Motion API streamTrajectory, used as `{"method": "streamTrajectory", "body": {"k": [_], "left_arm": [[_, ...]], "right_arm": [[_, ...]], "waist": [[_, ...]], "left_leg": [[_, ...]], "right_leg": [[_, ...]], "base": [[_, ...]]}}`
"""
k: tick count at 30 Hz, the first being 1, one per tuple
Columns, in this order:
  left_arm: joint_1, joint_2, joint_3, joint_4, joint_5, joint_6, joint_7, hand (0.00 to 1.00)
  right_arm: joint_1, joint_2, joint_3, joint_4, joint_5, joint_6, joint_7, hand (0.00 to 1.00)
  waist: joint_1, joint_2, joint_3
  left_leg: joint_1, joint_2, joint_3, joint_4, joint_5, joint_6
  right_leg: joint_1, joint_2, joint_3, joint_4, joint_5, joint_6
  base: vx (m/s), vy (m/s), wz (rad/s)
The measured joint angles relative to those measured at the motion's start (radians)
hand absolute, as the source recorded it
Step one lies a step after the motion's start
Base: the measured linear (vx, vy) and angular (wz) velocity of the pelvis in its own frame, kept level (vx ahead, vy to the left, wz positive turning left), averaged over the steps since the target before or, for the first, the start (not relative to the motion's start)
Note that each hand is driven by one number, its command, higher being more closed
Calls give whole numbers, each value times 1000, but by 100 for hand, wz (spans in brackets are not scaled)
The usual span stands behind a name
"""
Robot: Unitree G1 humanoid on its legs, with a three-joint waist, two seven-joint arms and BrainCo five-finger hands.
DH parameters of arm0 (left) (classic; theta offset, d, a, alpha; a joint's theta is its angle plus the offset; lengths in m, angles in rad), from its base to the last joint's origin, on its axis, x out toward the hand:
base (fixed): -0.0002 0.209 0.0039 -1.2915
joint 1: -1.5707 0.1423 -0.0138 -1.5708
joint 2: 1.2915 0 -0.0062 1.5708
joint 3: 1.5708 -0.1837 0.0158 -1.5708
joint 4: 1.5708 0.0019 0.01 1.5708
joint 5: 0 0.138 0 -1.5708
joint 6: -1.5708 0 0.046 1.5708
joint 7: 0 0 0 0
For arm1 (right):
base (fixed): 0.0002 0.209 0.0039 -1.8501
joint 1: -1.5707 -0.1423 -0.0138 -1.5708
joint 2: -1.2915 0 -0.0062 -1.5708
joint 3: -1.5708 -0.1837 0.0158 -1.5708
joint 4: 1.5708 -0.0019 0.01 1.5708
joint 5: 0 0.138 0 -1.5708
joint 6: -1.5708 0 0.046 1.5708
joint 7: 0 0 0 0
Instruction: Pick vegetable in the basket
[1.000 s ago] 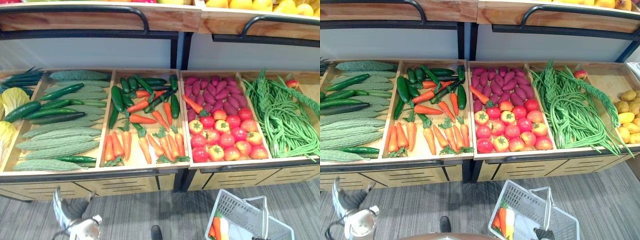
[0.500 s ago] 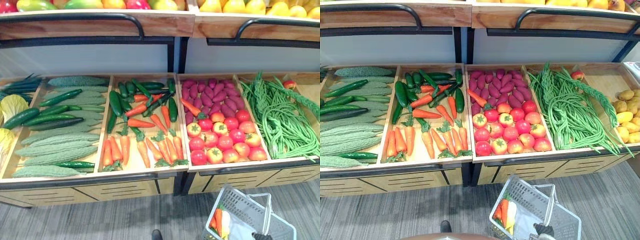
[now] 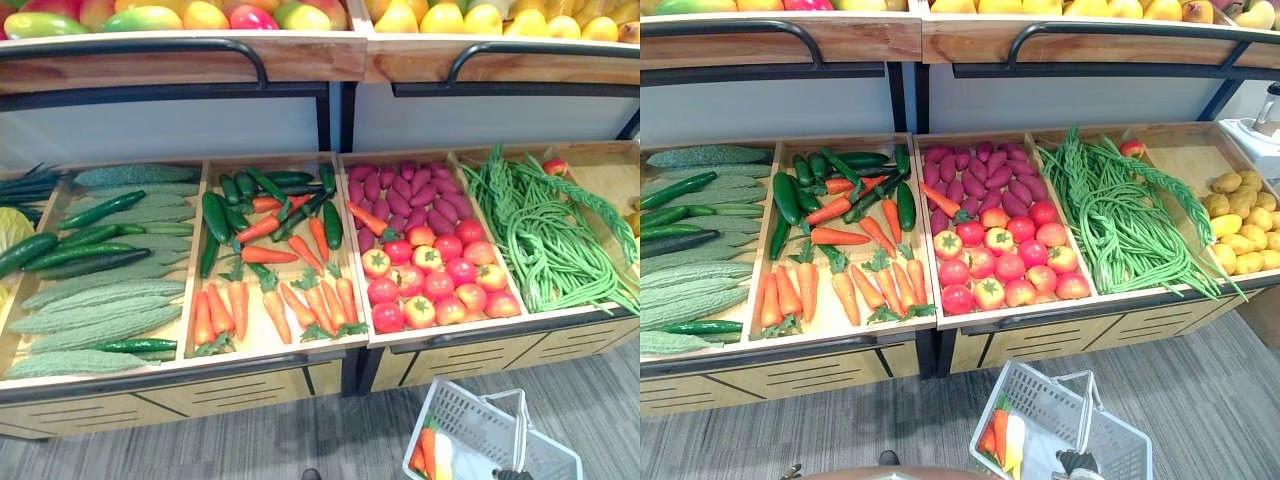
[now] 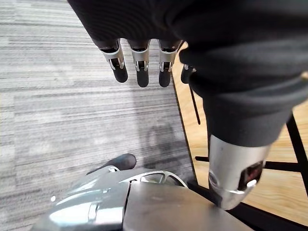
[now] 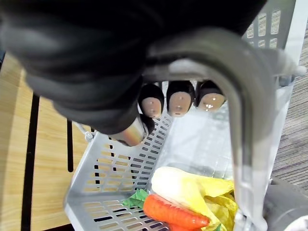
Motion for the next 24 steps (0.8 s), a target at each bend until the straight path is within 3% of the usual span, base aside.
{"method": "streamTrajectory", "body": {"k": [2,5,6,8,9,10,13,15,17,19,22,24], "left_arm": [[-16,20,-37,1,0,-1,1,0],[-28,31,-46,16,0,-1,5,0],[-36,28,-46,24,0,0,4,0],[-58,23,-44,20,2,-8,4,0],[-69,25,-34,13,3,-14,3,0],[-61,26,-26,7,3,-14,1,0],[-53,15,-5,-2,1,-14,-1,0],[-57,12,18,-14,0,-14,-2,0],[-68,6,43,-19,0,-13,-2,0],[-76,5,52,-18,-4,-14,-1,0],[-95,-20,59,3,-38,-13,2,0],[-99,-35,58,-2,-37,-12,4,0]], "right_arm": [[5,13,-7,-20,9,-9,2,100],[-14,41,7,-42,34,-18,5,100],[-23,41,24,-53,41,-18,6,100],[-47,35,40,-57,41,-18,5,100],[-59,29,41,-55,40,-24,5,100],[-75,28,41,-38,37,-18,6,100],[-90,32,48,-5,27,-14,11,100],[-91,34,48,2,22,-11,20,100],[-91,34,48,3,21,-10,23,100],[-96,28,73,18,21,1,23,100],[-72,11,113,22,19,5,21,100],[-41,13,116,13,22,5,19,100]], "waist": [[-10,4,5],[-8,31,20],[-9,70,29],[-19,67,78],[-17,65,97],[-12,58,95],[-8,55,95],[-6,47,90],[12,45,89],[16,44,88],[13,40,86],[2,54,79]], "left_leg": [[-15,20,14,71,-49,1],[-28,91,142,138,-88,21],[-27,126,219,119,-80,58],[-9,130,329,91,-92,87],[11,125,394,77,-100,100],[28,120,468,60,-99,98],[58,112,618,55,-104,102],[62,111,713,66,-111,107],[62,119,840,94,-121,104],[58,123,954,97,-118,87],[55,134,1074,119,-114,91],[62,207,1092,207,-112,105]], "right_leg": [[-26,-10,34,62,10,-5],[-130,48,142,57,185,-37],[-135,80,151,-38,302,-35],[-161,41,5,174,157,-73],[-154,-6,-84,360,24,-75],[-119,-28,-135,467,-37,-68],[-5,-31,-154,557,-90,-33],[60,-21,-156,514,-87,-27],[104,-19,-183,390,-71,-1],[119,20,-227,192,-112,59],[130,93,-225,-57,-116,69],[138,118,-208,-91,-111,77]], "base": [[48,76,-43],[-4,147,-130],[-141,160,-184],[-136,153,-157],[-74,179,-163],[-80,201,-172],[-34,69,-170],[-86,-29,-148],[-148,-131,-172],[-185,-200,-173],[-182,-230,-134],[-122,-173,-67]]}}
